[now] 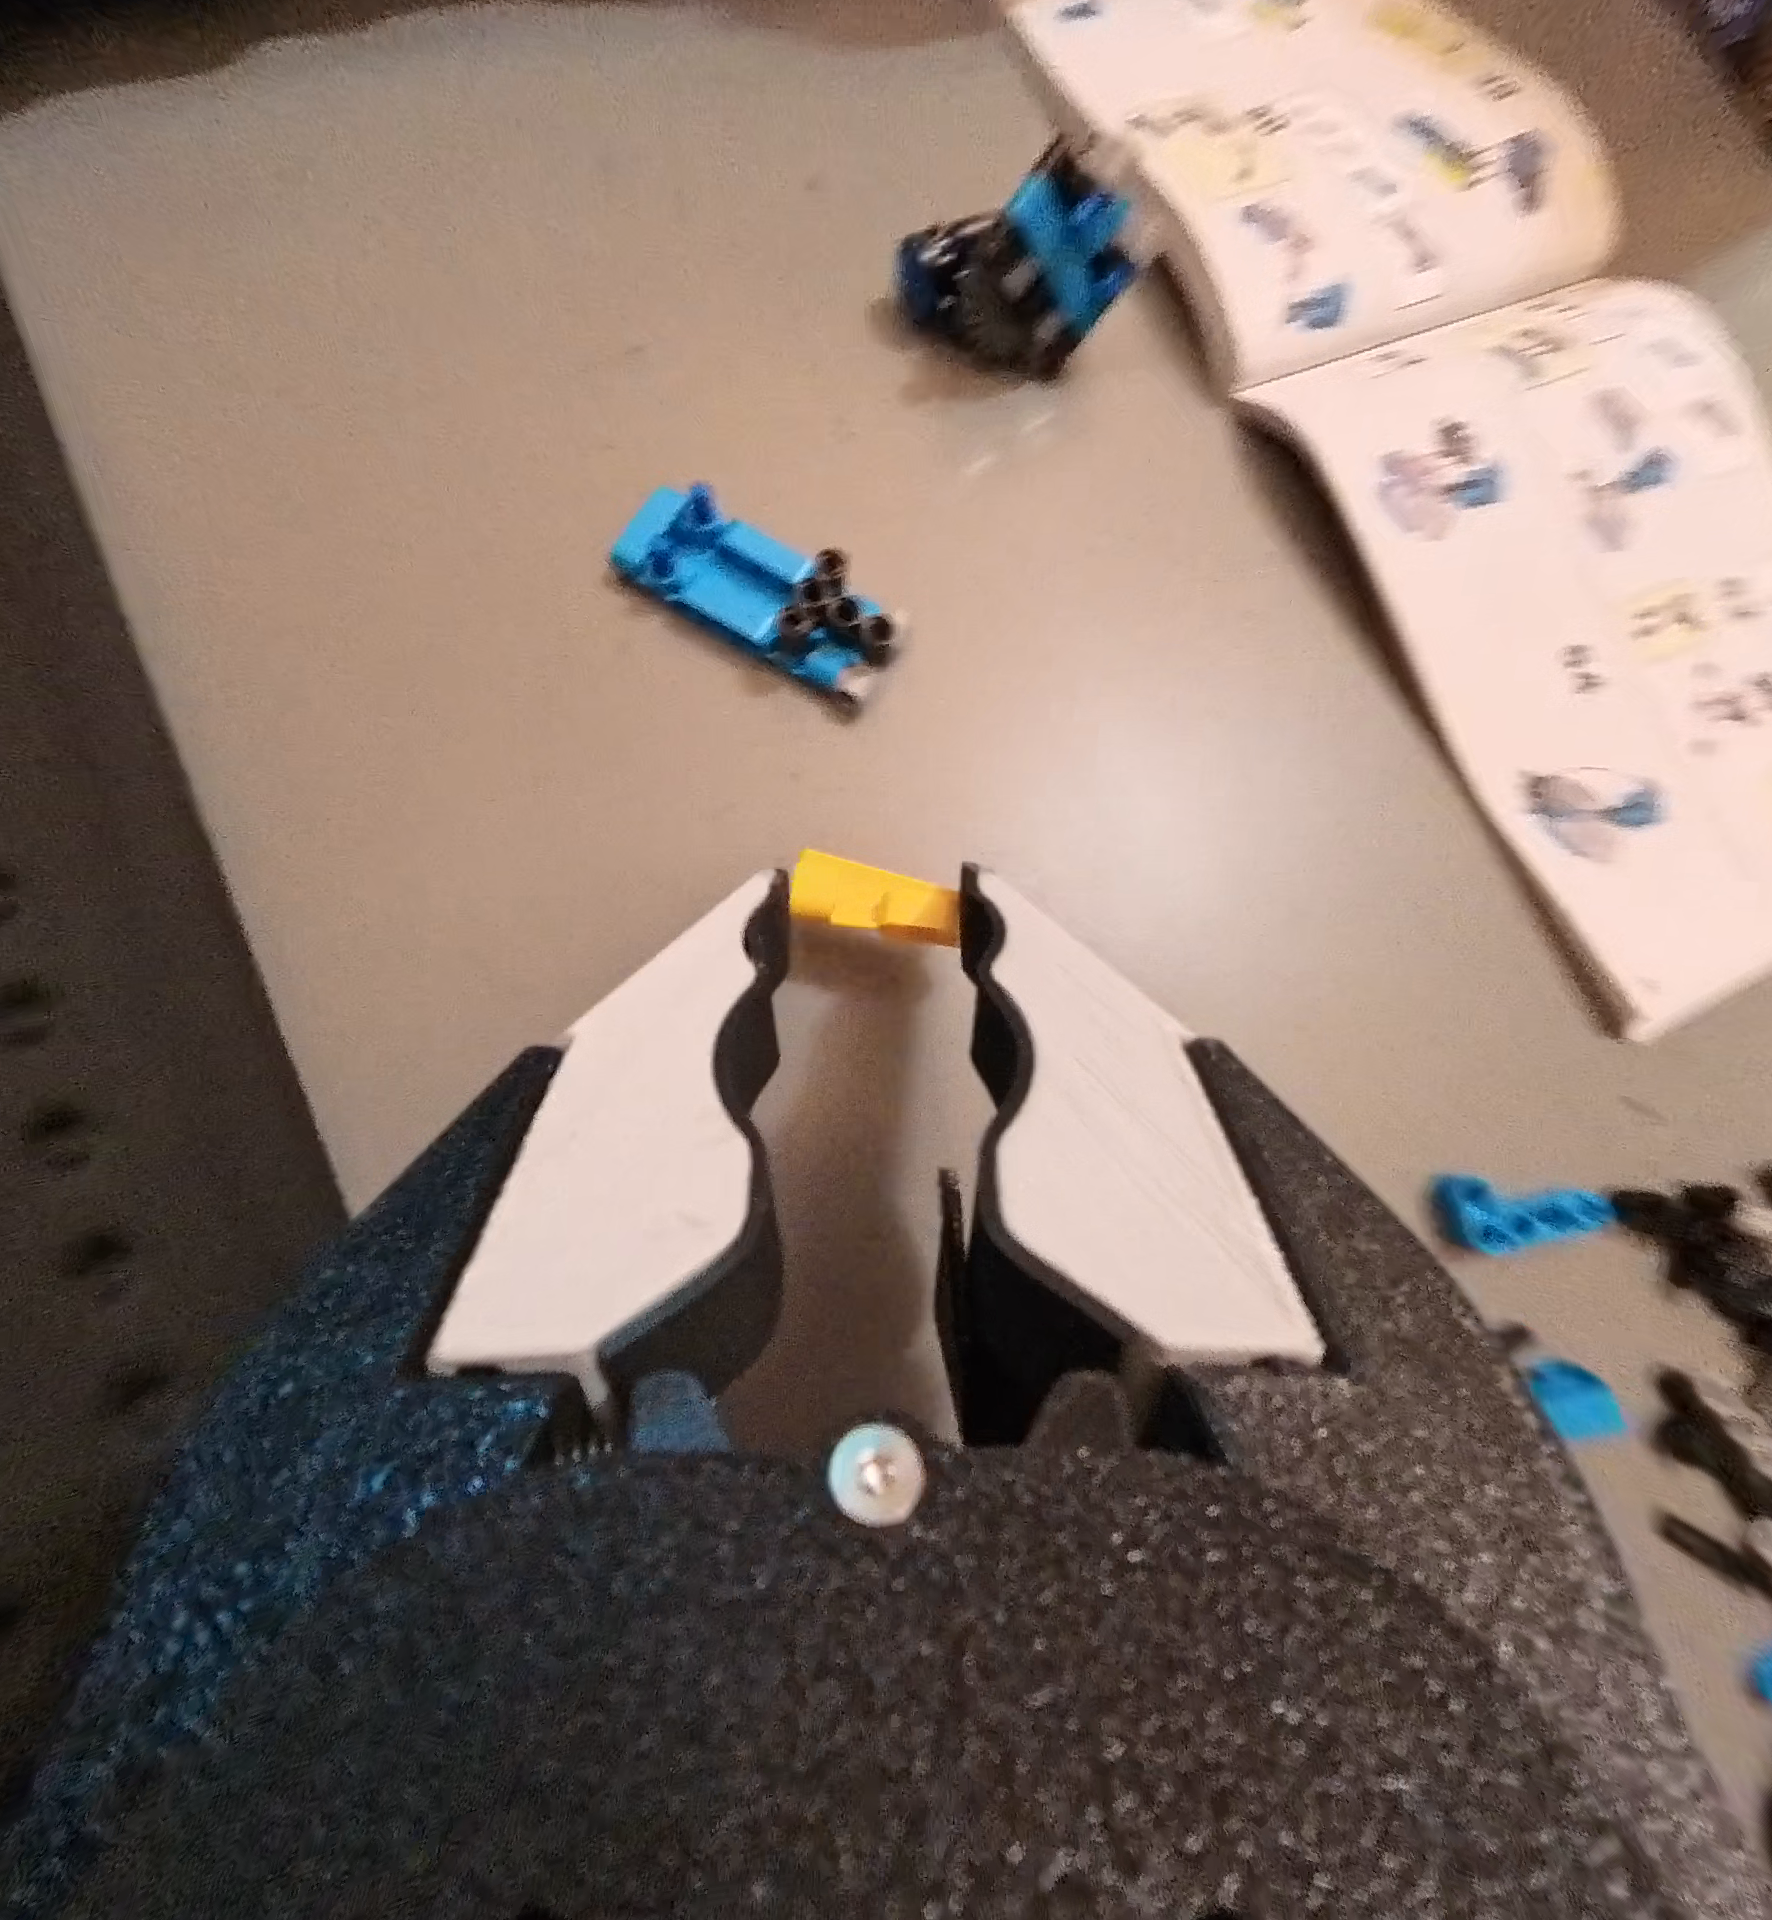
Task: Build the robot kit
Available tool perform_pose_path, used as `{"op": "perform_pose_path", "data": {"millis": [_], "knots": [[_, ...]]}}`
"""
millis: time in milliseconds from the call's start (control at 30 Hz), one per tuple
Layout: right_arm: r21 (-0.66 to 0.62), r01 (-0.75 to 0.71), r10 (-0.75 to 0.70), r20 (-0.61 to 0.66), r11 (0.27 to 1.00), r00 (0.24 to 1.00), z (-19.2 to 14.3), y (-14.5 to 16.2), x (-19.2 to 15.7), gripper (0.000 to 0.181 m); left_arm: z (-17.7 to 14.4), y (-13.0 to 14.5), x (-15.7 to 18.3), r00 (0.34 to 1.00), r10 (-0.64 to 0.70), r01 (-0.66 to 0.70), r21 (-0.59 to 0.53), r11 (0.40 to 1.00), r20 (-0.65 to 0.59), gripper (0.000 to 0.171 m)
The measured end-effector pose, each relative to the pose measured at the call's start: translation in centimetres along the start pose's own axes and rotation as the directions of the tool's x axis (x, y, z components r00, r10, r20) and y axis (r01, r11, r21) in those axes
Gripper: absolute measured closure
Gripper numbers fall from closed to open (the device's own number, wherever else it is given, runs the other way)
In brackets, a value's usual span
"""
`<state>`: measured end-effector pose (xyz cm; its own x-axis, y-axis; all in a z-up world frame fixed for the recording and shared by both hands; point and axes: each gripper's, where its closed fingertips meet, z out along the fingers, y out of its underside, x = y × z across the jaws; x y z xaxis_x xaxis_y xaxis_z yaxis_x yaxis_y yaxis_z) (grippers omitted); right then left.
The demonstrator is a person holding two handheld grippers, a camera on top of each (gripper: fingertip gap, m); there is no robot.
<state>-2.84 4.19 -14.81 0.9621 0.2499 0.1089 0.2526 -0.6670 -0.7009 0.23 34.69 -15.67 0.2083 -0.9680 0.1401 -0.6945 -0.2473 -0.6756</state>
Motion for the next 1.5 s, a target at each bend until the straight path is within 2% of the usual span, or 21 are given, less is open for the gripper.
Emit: {"op": "perform_pose_path", "data": {"millis": [100,233,267,367,500,667,800,933,1067,1133,1233,1333,1500], "knots": [[0.012,-0.011,0.010,0.092,1.000,0.996,1.0,0.4,-1.7,0.149,0.0,0.1,0.1,1.000,0.012,-0.012,-0.005,1.000,0.000,0.161],[0.001,-0.004,0.004,0.080,1.000,0.997,1.3,0.5,-1.8,0.146,-0.1,-0.1,0.0,1.000,0.009,-0.009,0.004,1.000,-0.002,0.160],[0.021,-0.017,0.015,0.085,1.000,0.996,1.2,0.0,-1.8,0.139,0.0,-0.1,0.0,1.000,0.007,-0.007,0.002,1.000,-0.005,0.160],[0.138,-0.101,0.087,0.104,0.985,0.991,1.0,-3.7,-1.4,0.134,0.1,0.1,0.0,1.000,0.011,-0.011,-0.007,1.000,-0.003,0.160],[0.110,-0.208,0.197,0.103,0.972,0.975,3.3,-4.8,-1.5,0.133,0.2,0.2,0.1,1.000,0.012,-0.012,-0.011,1.000,-0.008,0.160],[0.061,-0.180,0.180,0.007,0.982,0.984,5.0,-4.0,-0.8,0.154,-0.1,0.0,0.0,1.000,0.012,-0.012,0.000,1.000,-0.006,0.160],[0.051,-0.198,0.202,-0.104,0.979,0.974,6.0,-4.6,2.6,0.156,-0.3,-0.2,-0.1,1.000,0.002,-0.002,0.011,1.000,-0.010,0.160],[0.040,-0.334,0.333,-0.244,0.942,0.911,5.7,-3.5,7.4,0.156,-0.6,-0.4,-0.2,1.000,-0.005,0.005,0.022,1.000,-0.013,0.160],[0.057,-0.372,0.371,-0.297,0.927,0.880,5.6,-3.4,8.3,0.155,-0.8,-0.6,-0.3,1.000,-0.009,0.009,0.033,0.999,-0.013,0.160],[0.097,-0.366,0.377,-0.323,0.925,0.868,4.2,-3.8,8.5,0.145,-0.9,-0.6,-0.4,1.000,-0.011,0.011,0.035,0.999,-0.013,0.160],[0.128,-0.349,0.371,-0.384,0.928,0.845,-0.2,-2.1,9.4,0.150,-1.0,-0.8,-0.6,1.000,-0.015,0.016,0.044,0.999,-0.011,0.160],[0.041,-0.370,0.339,-0.502,0.928,0.796,-5.8,4.2,11.3,0.148,-0.9,-0.7,-0.7,1.000,-0.024,0.025,0.041,0.999,-0.015,0.160],[0.013,-0.486,0.419,-0.527,0.874,0.739,-14.1,13.4,11.0,0.150,-0.4,-0.2,-0.6,1.000,-0.018,0.019,0.021,1.000,-0.012,0.160]]}}
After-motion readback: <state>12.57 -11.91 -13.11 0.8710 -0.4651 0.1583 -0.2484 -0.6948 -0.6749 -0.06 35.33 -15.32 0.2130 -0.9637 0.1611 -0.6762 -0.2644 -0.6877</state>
